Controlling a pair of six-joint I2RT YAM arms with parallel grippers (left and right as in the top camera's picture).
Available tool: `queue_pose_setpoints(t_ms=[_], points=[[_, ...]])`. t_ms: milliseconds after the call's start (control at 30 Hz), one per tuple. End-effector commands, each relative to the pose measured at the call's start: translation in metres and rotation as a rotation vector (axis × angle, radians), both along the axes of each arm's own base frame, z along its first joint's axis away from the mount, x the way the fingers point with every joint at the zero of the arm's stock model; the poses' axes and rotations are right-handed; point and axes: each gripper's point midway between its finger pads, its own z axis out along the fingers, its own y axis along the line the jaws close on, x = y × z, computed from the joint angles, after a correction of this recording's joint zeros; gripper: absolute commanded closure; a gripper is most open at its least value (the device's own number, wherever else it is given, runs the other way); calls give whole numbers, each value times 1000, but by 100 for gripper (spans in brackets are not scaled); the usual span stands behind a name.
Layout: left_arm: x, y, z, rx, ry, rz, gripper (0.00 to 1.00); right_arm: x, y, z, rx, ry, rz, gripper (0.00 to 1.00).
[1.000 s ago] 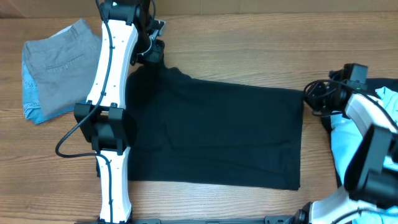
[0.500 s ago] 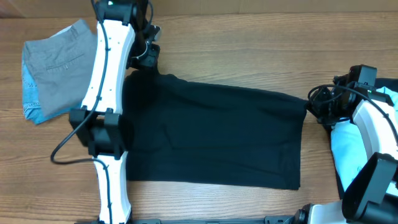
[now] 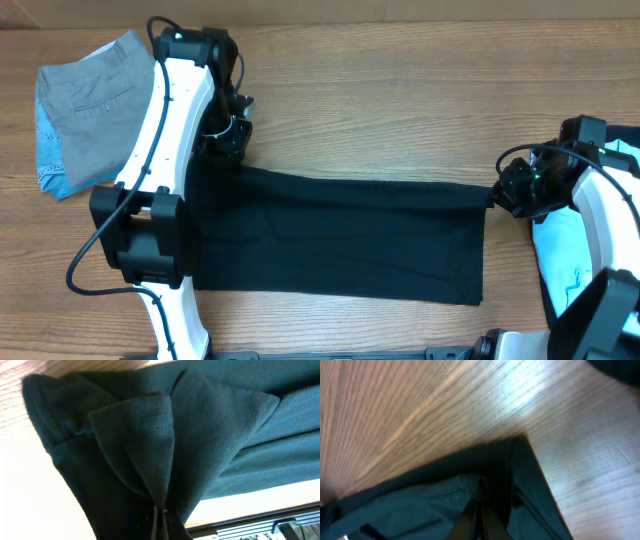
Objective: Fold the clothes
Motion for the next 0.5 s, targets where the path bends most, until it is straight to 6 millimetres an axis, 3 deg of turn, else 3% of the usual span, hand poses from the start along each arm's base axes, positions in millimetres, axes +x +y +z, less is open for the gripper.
queue_pose_setpoints(t_ms=[0,67,467], points=[[-11,-1,-8,8,44,7,96,-12,-3,9,-32,18,-2,96],[-22,0,-13,16,90,12,96,-26,-6,6,-55,82,-5,96],[-72,8,-20,24,134,30,96,-63,-9,3,-93,246,1,96]])
